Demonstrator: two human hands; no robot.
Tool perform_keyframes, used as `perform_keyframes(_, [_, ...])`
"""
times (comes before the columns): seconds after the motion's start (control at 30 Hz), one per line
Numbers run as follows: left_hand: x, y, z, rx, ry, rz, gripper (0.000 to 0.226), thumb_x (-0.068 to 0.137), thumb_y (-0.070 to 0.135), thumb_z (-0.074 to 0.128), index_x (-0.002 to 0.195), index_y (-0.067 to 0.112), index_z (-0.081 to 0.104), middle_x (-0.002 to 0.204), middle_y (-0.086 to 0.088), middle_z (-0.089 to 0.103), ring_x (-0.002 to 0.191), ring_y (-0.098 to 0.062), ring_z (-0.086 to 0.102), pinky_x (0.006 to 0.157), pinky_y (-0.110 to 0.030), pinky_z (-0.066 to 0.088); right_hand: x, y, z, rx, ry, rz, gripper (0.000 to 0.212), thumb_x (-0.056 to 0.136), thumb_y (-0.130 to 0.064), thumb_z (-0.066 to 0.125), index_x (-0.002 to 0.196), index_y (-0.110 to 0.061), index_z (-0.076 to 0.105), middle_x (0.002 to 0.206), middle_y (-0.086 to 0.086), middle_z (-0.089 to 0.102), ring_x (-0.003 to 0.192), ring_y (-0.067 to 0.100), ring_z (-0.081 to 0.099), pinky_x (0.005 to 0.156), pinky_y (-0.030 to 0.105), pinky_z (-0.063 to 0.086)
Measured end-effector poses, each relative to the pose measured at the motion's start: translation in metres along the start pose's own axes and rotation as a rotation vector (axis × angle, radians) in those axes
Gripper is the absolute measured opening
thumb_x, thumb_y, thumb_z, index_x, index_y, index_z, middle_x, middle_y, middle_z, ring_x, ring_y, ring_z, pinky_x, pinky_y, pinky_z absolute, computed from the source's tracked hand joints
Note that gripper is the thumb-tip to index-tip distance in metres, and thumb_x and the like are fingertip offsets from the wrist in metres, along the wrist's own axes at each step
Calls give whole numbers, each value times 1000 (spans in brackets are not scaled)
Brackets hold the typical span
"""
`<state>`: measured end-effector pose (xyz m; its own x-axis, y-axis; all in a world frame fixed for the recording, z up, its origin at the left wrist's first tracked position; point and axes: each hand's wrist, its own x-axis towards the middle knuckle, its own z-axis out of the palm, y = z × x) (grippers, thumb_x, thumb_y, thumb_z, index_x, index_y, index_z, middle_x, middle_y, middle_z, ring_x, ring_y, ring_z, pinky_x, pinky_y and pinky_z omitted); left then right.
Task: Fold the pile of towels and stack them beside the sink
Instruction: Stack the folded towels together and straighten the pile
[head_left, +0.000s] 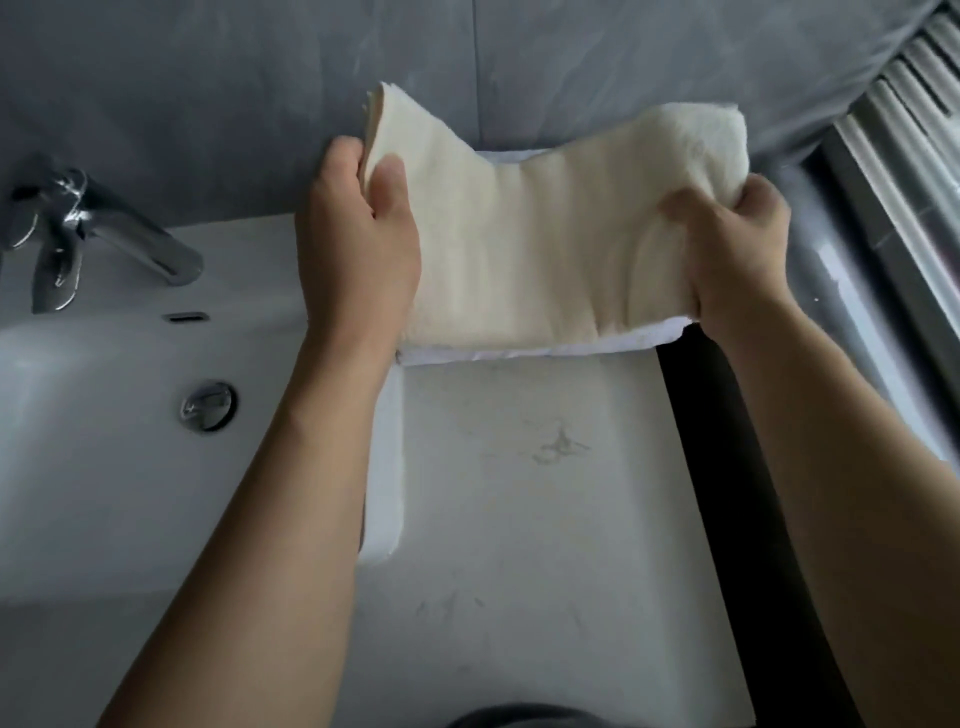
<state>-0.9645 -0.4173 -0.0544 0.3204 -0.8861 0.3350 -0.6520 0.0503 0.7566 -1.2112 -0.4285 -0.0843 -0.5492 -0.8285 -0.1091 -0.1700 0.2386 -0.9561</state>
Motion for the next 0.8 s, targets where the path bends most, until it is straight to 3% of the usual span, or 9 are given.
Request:
perform_keyframes(0.13, [28, -4, 27, 32, -9, -29, 17, 102, 28, 42, 92, 14, 40, 71, 12, 38, 69, -6, 32, 62, -25, 25, 34, -7, -2, -20, 24, -28, 27, 63, -33, 64, 87, -21, 63, 82, -8, 67, 73, 6, 65, 58, 24, 54])
perform_keyframes(0.23, [46, -10, 48, 73, -11, -55, 19, 104, 30, 39, 105, 15, 50, 91, 10, 51, 82, -7, 41, 66, -22, 26, 58, -4, -2, -78, 65, -44, 24, 70, -40, 60, 85, -21, 61, 81, -10, 64, 72, 4, 61, 61, 26, 53])
perform_keyframes(0.33, [58, -20, 66, 117, -33, -75, 16, 104, 30, 38, 104, 18, 48, 98, 8, 51, 89, -17, 46, 64, -22, 23, 75, 6, 1, -240, 110, -63, 40, 84, -49, 55, 101, -14, 62, 101, -1, 66, 95, 16, 62, 81, 29, 49])
perform_keyframes(0.43, [63, -33, 79, 197, -86, -119, 20, 103, 31, 37, 108, 16, 51, 103, 5, 57, 100, -25, 53, 68, -25, 24, 82, 18, 3, -463, 81, -107, 49, 94, -48, 45, 116, -5, 57, 122, 11, 60, 115, 28, 53, 86, 29, 37])
perform_keyframes(0.53, [61, -46, 84, 265, -139, -174, 28, 104, 30, 36, 122, 18, 53, 124, -3, 63, 113, -31, 55, 75, -28, 29, 88, 14, 1, -579, -16, -49, 51, 89, -47, 44, 121, -9, 56, 122, 12, 60, 114, 33, 54, 91, 37, 42])
perform_keyframes(0.6, [61, -50, 86, 286, -150, -185, 35, 105, 30, 35, 135, 20, 50, 133, -4, 61, 119, -32, 55, 80, -30, 33, 91, 7, -4, -478, -129, 61, 45, 81, -45, 53, 114, -16, 60, 108, 4, 65, 102, 28, 61, 89, 39, 51])
perform_keyframes(0.7, [62, -50, 89, 314, -138, -171, 33, 104, 30, 35, 132, 19, 51, 130, -6, 62, 117, -35, 55, 78, -31, 32, 96, 0, -13, -301, -263, 206, 34, 70, -43, 68, 94, -20, 63, 94, 0, 69, 89, 22, 67, 85, 45, 56])
perform_keyframes(0.8, [64, -51, 87, 345, -124, -160, 29, 104, 30, 35, 124, 18, 52, 125, -9, 63, 113, -38, 56, 76, -32, 30, 96, -2, -19, -349, -260, 166, 50, 65, -43, 67, 109, -20, 63, 106, 5, 67, 96, 27, 65, 90, 48, 54])
